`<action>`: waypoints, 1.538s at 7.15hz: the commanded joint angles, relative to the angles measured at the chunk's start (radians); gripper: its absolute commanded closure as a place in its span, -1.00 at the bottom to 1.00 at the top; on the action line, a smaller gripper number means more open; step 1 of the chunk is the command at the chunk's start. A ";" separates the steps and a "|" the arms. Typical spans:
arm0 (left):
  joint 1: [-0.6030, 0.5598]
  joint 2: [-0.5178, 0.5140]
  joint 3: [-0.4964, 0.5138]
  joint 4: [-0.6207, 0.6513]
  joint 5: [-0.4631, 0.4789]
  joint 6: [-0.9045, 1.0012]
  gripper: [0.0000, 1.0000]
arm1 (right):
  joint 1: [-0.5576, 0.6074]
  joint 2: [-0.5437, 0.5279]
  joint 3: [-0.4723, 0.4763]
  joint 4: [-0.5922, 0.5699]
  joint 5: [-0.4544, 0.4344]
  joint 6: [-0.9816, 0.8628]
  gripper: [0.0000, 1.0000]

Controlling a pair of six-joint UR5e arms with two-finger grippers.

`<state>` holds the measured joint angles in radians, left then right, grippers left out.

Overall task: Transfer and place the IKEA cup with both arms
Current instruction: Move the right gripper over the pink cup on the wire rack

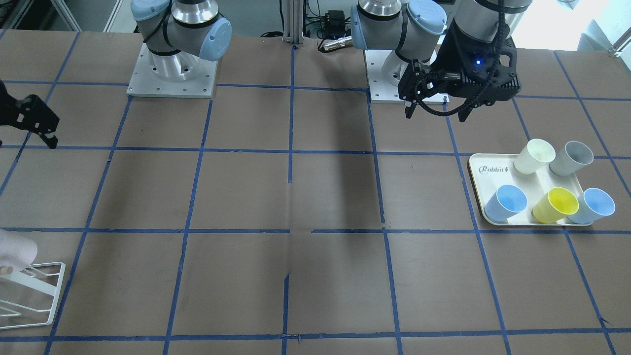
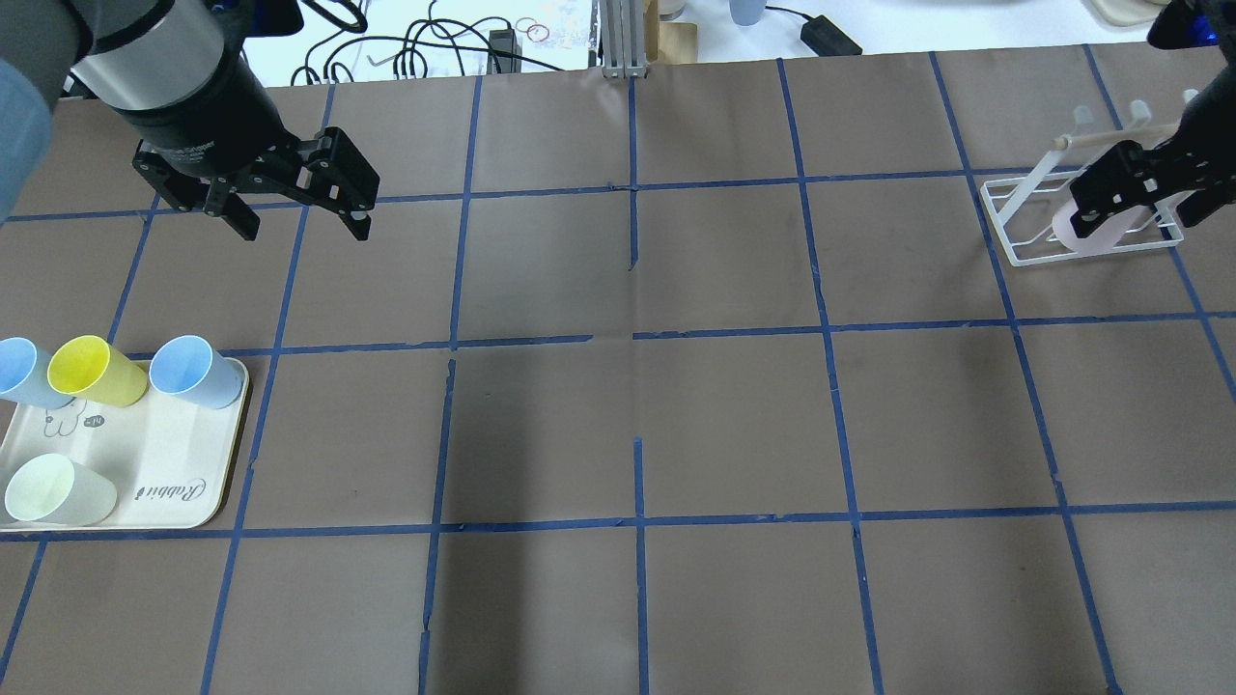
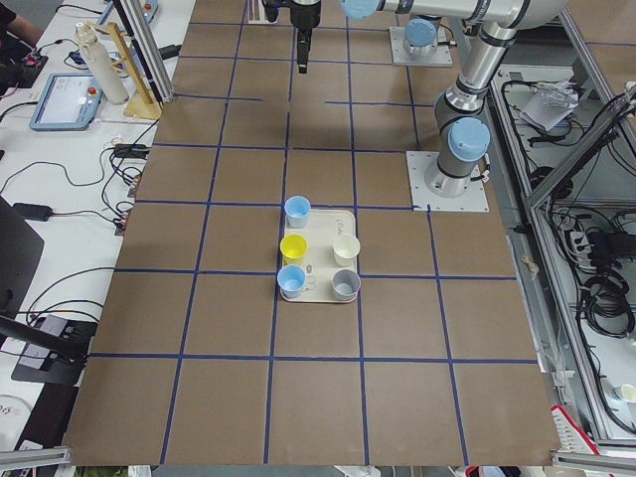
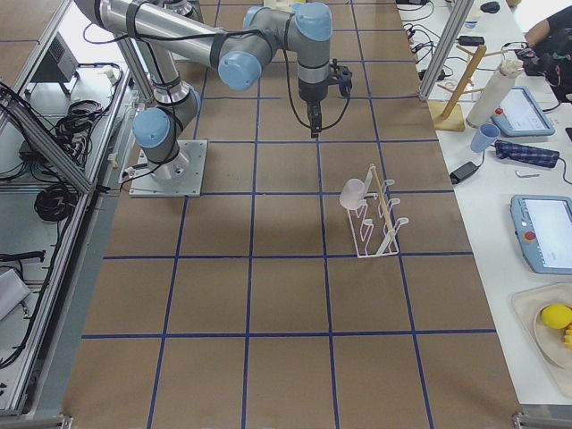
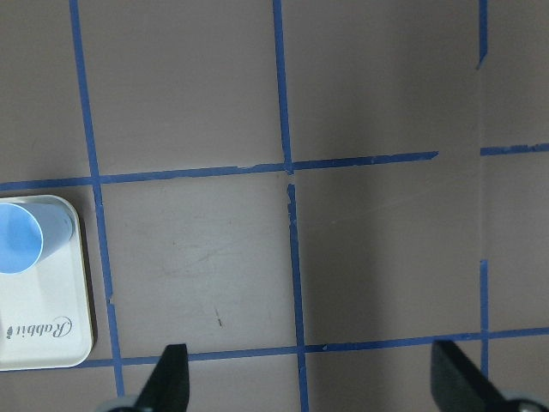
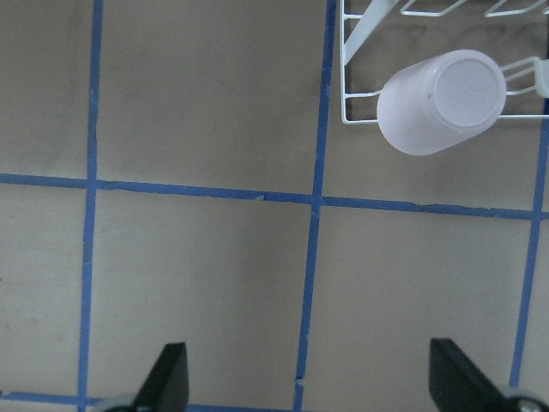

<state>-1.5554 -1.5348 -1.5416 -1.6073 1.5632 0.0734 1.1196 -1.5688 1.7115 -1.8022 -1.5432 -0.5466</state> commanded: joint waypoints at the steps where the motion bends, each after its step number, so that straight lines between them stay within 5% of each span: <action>1: 0.000 0.001 0.000 0.001 0.001 -0.001 -1.00 | -0.052 0.097 -0.001 -0.135 0.002 -0.135 -1.00; 5: 0.000 -0.001 -0.002 0.001 0.000 -0.003 -1.00 | -0.070 0.248 -0.004 -0.356 0.008 -0.182 -1.00; 11: 0.000 0.002 -0.006 0.001 0.000 -0.003 -1.00 | -0.066 0.357 -0.024 -0.442 0.058 -0.176 -1.00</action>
<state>-1.5562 -1.5324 -1.5467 -1.6061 1.5631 0.0706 1.0522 -1.2352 1.6983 -2.2291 -1.4929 -0.7232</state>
